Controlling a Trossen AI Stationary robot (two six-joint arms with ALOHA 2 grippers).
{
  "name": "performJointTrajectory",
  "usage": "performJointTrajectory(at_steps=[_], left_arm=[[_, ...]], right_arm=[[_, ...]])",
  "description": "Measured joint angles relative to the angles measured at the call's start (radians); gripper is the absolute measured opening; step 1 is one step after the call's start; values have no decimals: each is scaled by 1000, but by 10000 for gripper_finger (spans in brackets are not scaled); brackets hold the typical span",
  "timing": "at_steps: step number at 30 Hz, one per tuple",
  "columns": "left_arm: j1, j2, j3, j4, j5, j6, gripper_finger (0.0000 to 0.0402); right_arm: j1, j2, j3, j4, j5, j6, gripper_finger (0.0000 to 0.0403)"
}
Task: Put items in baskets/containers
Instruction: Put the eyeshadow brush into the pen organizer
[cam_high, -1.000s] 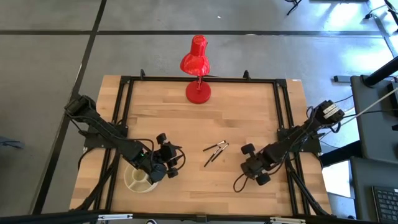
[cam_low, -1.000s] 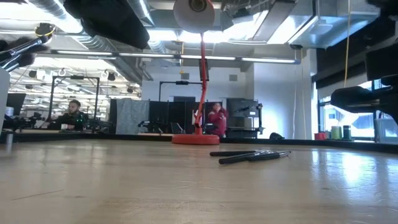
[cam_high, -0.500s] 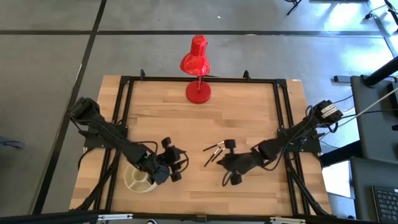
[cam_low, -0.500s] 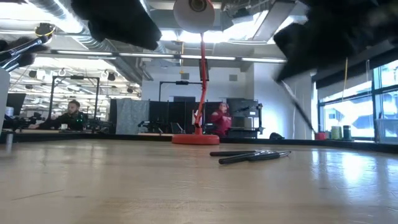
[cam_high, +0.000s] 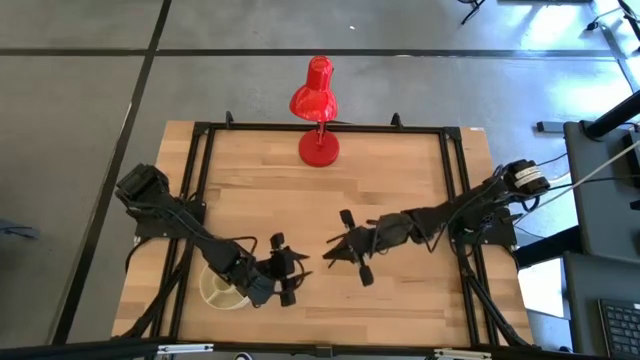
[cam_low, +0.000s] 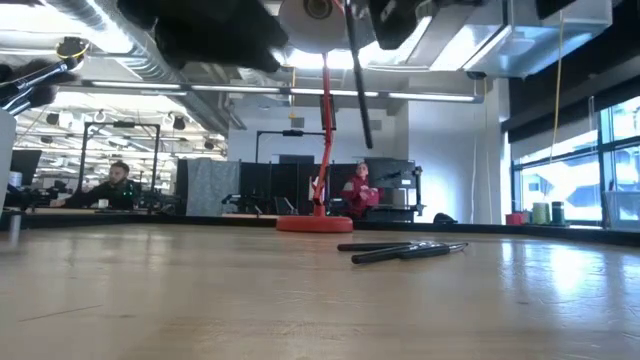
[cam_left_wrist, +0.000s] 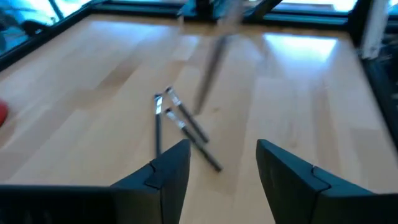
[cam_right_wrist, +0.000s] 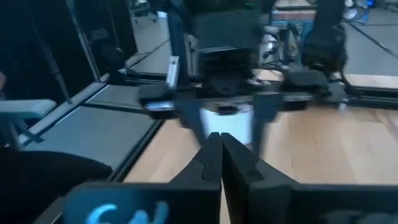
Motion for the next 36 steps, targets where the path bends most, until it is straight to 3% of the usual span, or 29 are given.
performJointTrajectory(at_steps=[9,13,21,26,36], left_arm=[[19,0,1,197,-9,126,198],[32,0,1,222,-80,150,198],[31,0,1,380,-121,383,196],[32,0,1,471,-127,466,161],[54,0,1,474,-102,461,49]], right_arm=[[-44,0,0,106,-13,18,1],[-41,0,0,139,-52,17,0],[-39,0,0,139,-51,13,0],[-38,0,0,136,-51,11,0],[-38,0,0,137,-52,9,0]])
